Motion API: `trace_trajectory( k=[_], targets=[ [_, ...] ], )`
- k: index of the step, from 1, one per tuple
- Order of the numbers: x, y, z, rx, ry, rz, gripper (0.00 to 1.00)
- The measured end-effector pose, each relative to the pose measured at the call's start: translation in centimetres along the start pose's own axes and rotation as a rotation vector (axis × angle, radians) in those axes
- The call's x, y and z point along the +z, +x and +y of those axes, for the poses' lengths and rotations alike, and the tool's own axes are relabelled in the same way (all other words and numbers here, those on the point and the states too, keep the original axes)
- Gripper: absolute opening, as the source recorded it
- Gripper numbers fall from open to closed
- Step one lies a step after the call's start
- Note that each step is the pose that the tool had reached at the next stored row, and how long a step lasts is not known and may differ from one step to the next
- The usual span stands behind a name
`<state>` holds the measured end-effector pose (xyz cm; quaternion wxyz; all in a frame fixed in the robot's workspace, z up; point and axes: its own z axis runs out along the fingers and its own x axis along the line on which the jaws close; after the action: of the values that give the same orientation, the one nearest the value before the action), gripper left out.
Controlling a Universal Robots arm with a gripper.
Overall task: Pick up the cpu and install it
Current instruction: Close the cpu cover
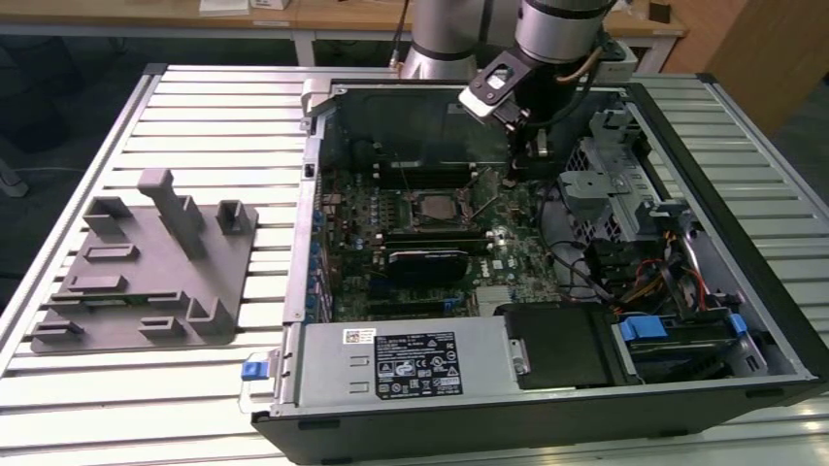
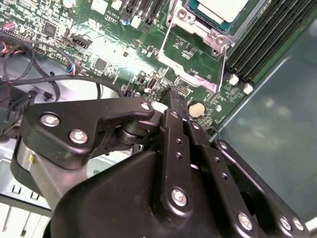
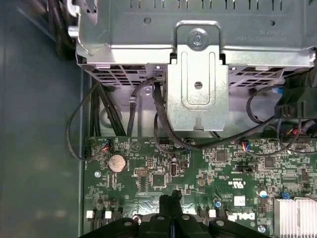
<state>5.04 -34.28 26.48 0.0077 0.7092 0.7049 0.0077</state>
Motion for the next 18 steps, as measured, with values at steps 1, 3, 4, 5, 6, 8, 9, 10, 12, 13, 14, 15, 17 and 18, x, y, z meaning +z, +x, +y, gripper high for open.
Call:
trace_trajectory(
  k=[1,3,4,5,6,8,9,10,12,13,14,15,17,18],
  targets=[
    [0.18,0.0,0.0,0.0,0.0,0.0,0.11],
    [0.54,0.01,-0.01,0.0,0.0,0.0002,0.11],
    [0.68,0.03,-0.01,0.0,0.0001,0.0001,0.11],
    [0.8,0.04,-0.01,0.0,0.0001,-0.0001,0.11],
    [0.91,0.04,-0.01,0.0,0.0002,-0.0002,0.11],
    [1.12,0.06,-0.02,0.0,0.0004,-0.0001,0.11],
    [1.25,0.09,-0.03,0.0,0.0005,-0.0001,0.11],
    [1.36,0.13,-0.04,0.0,0.0007,-0.0001,0.11],
    [1.55,0.19,-0.06,0.0,0.001,-0.0002,0.11],
    [1.55,0.19,-0.06,0.0,0.001,-0.0003,0.11],
    [1.55,0.19,-0.06,0.0,0.0011,-0.0003,0.11],
    [1.55,0.19,-0.06,0.0,0.0011,-0.0004,0.11],
    [1.56,0.19,-0.08,0.0,0.0011,-0.0002,0.11],
    [1.56,0.19,-0.17,0.0,0.0011,0.0003,0.11]
  ],
)
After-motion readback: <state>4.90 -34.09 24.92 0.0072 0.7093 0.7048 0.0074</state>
